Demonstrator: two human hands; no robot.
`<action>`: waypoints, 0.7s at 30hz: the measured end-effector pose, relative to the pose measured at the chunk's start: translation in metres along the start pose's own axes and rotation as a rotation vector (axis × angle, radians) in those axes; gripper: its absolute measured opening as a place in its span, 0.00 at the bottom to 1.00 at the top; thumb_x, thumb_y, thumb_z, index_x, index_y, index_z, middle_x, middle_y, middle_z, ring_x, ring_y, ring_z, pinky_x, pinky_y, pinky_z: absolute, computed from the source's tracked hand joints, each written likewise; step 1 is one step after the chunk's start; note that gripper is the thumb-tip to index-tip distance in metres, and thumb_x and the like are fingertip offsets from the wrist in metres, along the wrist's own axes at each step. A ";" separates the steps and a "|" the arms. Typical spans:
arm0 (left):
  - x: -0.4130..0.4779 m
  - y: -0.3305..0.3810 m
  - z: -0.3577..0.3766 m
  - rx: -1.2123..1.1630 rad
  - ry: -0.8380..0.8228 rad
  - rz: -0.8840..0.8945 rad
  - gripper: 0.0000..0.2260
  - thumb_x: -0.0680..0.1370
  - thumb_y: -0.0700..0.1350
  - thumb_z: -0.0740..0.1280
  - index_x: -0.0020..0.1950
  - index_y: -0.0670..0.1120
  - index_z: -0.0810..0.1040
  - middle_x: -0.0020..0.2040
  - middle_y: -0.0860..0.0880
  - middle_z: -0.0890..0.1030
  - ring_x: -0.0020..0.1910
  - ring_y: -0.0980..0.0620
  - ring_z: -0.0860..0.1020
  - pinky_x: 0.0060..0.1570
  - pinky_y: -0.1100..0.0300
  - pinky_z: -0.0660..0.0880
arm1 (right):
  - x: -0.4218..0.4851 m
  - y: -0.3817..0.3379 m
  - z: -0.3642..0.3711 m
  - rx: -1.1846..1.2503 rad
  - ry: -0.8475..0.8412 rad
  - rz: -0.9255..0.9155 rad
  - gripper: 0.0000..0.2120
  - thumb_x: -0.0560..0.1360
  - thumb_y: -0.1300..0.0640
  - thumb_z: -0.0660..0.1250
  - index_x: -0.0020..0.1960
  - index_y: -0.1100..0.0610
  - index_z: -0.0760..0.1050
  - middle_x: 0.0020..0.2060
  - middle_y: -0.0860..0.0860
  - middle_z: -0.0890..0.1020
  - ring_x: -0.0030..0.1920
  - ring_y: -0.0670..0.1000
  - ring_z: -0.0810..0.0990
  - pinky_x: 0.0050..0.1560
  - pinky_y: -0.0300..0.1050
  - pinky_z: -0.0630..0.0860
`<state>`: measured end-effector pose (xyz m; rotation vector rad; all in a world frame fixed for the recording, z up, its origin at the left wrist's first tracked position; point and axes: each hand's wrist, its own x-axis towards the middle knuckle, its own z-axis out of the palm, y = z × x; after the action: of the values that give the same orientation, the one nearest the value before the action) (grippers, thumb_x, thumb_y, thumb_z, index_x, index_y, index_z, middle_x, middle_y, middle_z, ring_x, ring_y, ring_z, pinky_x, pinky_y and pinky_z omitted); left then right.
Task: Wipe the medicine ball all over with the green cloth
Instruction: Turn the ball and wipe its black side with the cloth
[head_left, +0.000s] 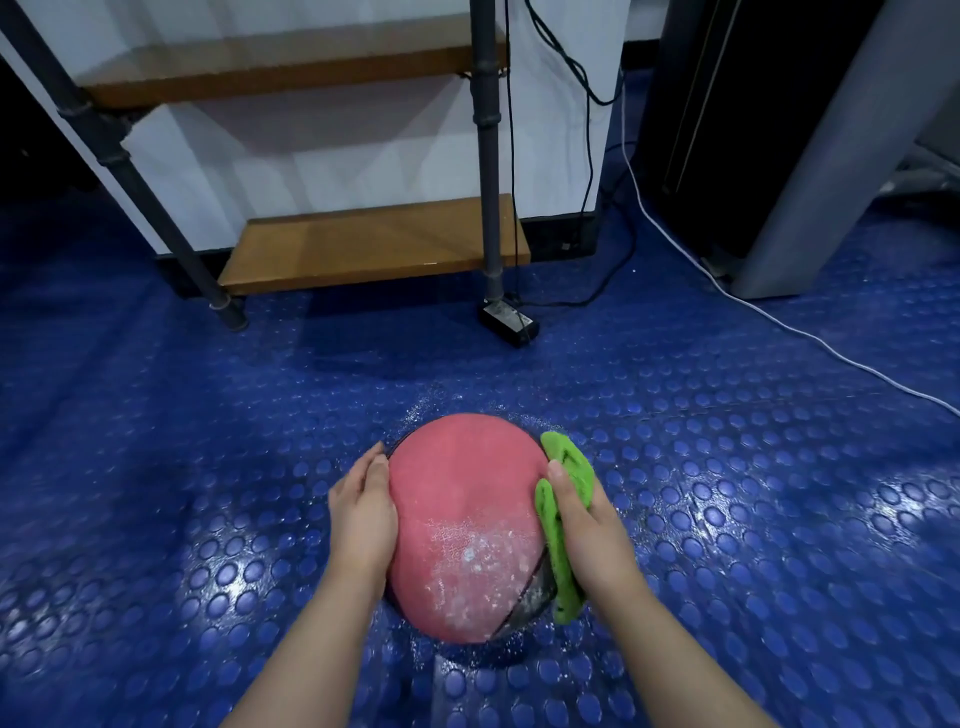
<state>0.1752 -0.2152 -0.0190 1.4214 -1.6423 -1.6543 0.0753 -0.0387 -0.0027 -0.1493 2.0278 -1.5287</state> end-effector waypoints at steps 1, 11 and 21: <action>0.002 -0.002 -0.003 -0.046 -0.027 -0.058 0.17 0.77 0.62 0.61 0.65 0.63 0.75 0.70 0.52 0.72 0.66 0.50 0.73 0.70 0.45 0.68 | 0.000 -0.001 0.000 0.029 -0.017 0.040 0.22 0.74 0.33 0.59 0.64 0.40 0.71 0.56 0.40 0.77 0.59 0.46 0.74 0.61 0.45 0.67; -0.028 -0.008 -0.019 -0.327 -0.232 -0.276 0.33 0.65 0.71 0.71 0.64 0.53 0.79 0.59 0.45 0.84 0.56 0.41 0.82 0.57 0.36 0.77 | 0.009 -0.014 0.014 -0.096 0.057 -0.059 0.15 0.77 0.35 0.55 0.60 0.32 0.74 0.50 0.30 0.75 0.54 0.39 0.74 0.57 0.42 0.66; -0.055 -0.009 0.022 -0.382 -0.182 -0.269 0.31 0.65 0.63 0.74 0.63 0.54 0.72 0.55 0.49 0.81 0.51 0.46 0.82 0.45 0.46 0.80 | 0.037 -0.022 -0.028 -0.165 -0.016 -0.123 0.15 0.80 0.40 0.52 0.57 0.31 0.76 0.50 0.26 0.78 0.50 0.29 0.78 0.66 0.46 0.70</action>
<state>0.1818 -0.1559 -0.0122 1.3690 -1.1669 -2.1661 0.0252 -0.0375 0.0078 -0.3557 2.1657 -1.4260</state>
